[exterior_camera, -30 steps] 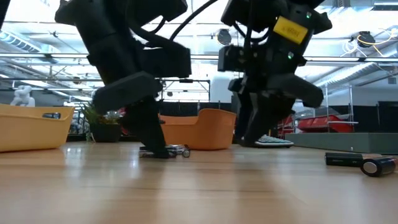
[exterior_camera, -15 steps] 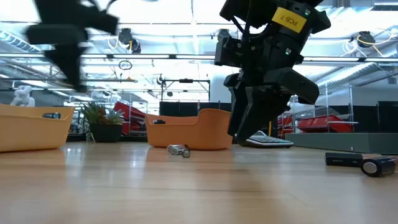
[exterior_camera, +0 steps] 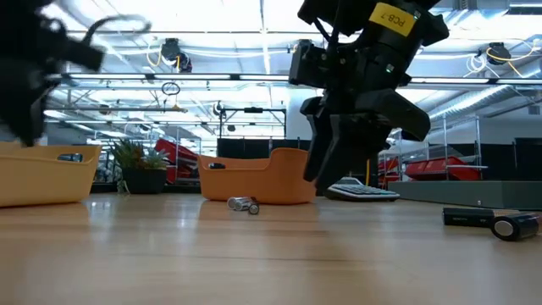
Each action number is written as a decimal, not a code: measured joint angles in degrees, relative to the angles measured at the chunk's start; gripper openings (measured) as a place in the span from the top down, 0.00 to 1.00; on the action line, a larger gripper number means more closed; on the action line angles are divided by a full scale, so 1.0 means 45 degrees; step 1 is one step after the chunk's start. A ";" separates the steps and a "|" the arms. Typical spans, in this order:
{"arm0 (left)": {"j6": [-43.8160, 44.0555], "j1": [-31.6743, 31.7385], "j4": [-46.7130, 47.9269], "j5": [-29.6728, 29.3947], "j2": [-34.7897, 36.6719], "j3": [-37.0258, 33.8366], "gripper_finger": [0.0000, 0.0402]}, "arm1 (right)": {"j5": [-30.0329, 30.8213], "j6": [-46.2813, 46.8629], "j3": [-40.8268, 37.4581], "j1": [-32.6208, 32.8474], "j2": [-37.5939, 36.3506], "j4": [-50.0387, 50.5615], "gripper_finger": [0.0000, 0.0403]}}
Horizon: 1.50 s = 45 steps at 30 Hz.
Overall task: Sort batteries
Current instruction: Put the silver battery into the yellow bin
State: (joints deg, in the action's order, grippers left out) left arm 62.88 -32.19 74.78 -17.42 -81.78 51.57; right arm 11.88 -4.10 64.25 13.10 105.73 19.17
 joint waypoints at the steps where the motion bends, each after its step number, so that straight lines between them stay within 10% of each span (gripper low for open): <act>1: -0.0442 0.0082 -0.0455 -0.0557 0.0001 0.0243 0.52 | 0.0000 -0.0001 0.0000 0.0000 0.0000 -0.0073 0.58; 9: -0.4513 0.1781 -0.7608 -0.3506 -0.0600 0.0592 0.52 | -0.0135 0.0301 -0.1305 0.0005 0.0000 -0.3240 0.58; 20: -0.7055 0.3652 -1.3386 -0.2918 -0.3167 0.0573 0.51 | -0.0282 0.1332 -0.3531 0.0034 0.0000 -0.7138 0.58; 45: -0.6049 0.4295 -1.5038 -0.2004 -0.5673 0.0573 0.51 | -0.0199 0.1002 -0.3536 0.0170 -0.0769 -0.6587 0.58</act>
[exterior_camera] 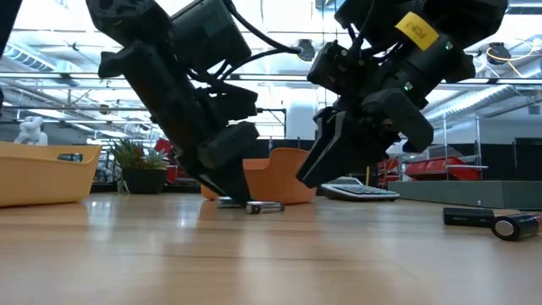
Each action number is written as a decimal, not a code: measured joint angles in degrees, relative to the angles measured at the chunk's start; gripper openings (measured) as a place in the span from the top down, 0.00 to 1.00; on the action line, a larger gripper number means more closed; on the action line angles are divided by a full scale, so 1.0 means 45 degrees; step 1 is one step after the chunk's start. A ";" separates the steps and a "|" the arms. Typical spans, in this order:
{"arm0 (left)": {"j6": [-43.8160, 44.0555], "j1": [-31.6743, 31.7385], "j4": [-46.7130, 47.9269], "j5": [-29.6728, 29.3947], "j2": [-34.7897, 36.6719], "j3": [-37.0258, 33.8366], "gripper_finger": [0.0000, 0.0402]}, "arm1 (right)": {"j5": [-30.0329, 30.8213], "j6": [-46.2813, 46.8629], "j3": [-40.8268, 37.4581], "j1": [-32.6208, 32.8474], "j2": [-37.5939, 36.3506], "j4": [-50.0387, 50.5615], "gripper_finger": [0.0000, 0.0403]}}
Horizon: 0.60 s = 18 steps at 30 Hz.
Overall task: Sort batteries
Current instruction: Put the silver battery into the yellow bin
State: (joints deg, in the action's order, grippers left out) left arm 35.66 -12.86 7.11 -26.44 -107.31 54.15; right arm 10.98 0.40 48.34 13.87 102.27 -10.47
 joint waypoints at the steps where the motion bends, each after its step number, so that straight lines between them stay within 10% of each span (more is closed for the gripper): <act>1: 0.0000 0.0000 0.0073 -0.0005 0.0000 0.0000 0.51 | -0.0001 0.0000 0.0000 0.0003 -0.0003 0.0034 0.58; 8: -0.0225 0.0019 0.0628 0.0111 -0.0215 0.0059 0.54 | -0.0456 0.0389 -0.0005 0.0055 0.0061 -0.0076 0.58; 18: -0.1388 0.0024 0.0734 0.0747 -0.0379 0.0063 0.89 | -0.0077 -0.0249 -0.0005 0.0302 0.0803 -0.1839 0.58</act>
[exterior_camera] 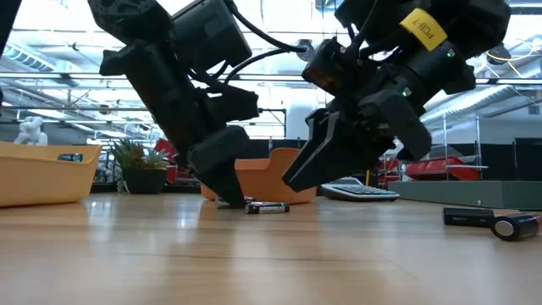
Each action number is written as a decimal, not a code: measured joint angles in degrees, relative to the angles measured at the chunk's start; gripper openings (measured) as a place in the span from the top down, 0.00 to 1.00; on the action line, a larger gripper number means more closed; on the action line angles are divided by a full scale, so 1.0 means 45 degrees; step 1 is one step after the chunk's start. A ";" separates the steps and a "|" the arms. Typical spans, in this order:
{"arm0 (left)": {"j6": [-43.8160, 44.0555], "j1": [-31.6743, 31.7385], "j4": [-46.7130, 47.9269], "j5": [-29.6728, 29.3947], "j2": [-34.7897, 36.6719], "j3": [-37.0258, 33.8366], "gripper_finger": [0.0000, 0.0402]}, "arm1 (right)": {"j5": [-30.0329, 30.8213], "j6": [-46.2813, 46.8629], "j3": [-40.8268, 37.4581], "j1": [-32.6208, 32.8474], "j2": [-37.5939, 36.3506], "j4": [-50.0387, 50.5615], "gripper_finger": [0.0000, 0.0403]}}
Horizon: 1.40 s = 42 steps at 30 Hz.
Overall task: Sort batteries
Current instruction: Put the silver battery into the yellow bin
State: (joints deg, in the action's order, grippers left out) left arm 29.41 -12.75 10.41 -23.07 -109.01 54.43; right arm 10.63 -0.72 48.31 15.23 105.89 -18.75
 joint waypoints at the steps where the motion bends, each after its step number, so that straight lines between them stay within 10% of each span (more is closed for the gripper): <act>1: -0.0045 0.0000 0.0033 0.0055 0.0000 0.0000 0.89 | 0.0000 -0.0049 0.0000 -0.0062 0.0000 -0.0036 0.58; 16: 0.0148 -0.0983 0.3693 -0.0409 0.4711 -0.0117 0.89 | -0.0713 -0.0598 0.0005 -0.0810 0.0704 -0.1564 0.58; 31: 0.9882 -0.4849 1.5060 0.2631 0.7558 -0.0248 0.88 | -0.0717 -0.0047 0.0005 -0.1298 0.0884 -0.1049 0.68; 42: 1.0375 -0.5613 1.5052 0.2627 0.7553 -0.0537 0.53 | -0.0777 -0.0460 0.0005 -0.1321 0.0636 -0.0944 0.68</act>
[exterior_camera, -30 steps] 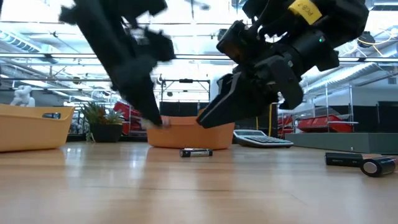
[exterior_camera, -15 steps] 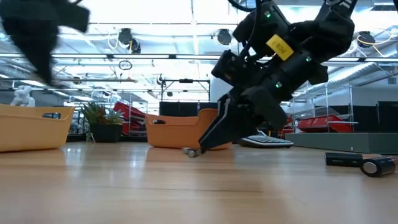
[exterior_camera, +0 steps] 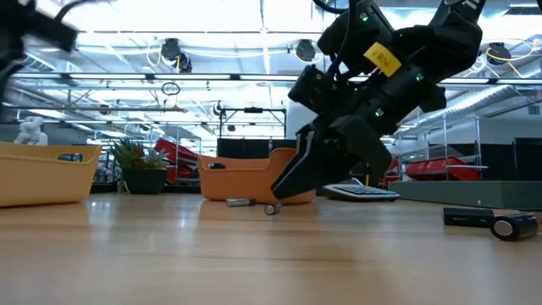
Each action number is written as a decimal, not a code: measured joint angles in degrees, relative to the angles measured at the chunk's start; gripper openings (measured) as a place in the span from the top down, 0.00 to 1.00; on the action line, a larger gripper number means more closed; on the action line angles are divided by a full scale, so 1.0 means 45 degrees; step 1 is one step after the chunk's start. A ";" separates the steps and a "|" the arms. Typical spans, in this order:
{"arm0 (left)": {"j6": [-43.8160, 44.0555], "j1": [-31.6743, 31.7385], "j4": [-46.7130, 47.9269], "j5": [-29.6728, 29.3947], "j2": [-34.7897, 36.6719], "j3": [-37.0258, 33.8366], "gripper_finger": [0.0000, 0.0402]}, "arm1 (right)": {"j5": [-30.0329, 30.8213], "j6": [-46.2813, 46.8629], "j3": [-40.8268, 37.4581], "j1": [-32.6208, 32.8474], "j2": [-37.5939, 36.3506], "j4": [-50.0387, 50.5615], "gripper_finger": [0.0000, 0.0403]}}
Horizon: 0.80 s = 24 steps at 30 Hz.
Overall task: Sort batteries
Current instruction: Put the silver battery into the yellow bin
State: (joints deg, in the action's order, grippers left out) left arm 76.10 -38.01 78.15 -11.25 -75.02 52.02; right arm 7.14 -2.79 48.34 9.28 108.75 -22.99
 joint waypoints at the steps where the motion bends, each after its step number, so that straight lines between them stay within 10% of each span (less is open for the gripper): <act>1: -0.0092 0.0090 -0.0152 -0.0895 0.0005 0.0157 0.53 | -0.0011 -0.0102 0.0001 -0.0025 -0.0087 0.0003 0.68; 5: -0.1509 0.0925 -0.1775 -0.3868 0.0007 0.0377 0.52 | -0.0713 -0.0406 0.0008 -0.0293 -0.0316 0.0016 0.68; 16: -0.8392 0.4530 -0.7798 -0.4603 -0.1992 0.0280 0.51 | -0.1962 -0.0917 0.0253 -0.0487 -0.0311 0.0649 0.68; 24: -0.9764 0.6342 -1.0690 -0.4159 -0.4424 0.0270 0.51 | -0.1835 -0.0522 0.0248 -0.0393 -0.0306 0.0719 0.68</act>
State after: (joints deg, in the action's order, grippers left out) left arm 32.16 -9.47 30.04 -29.97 -94.93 53.23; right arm -1.12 -5.14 49.45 7.52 107.37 -19.76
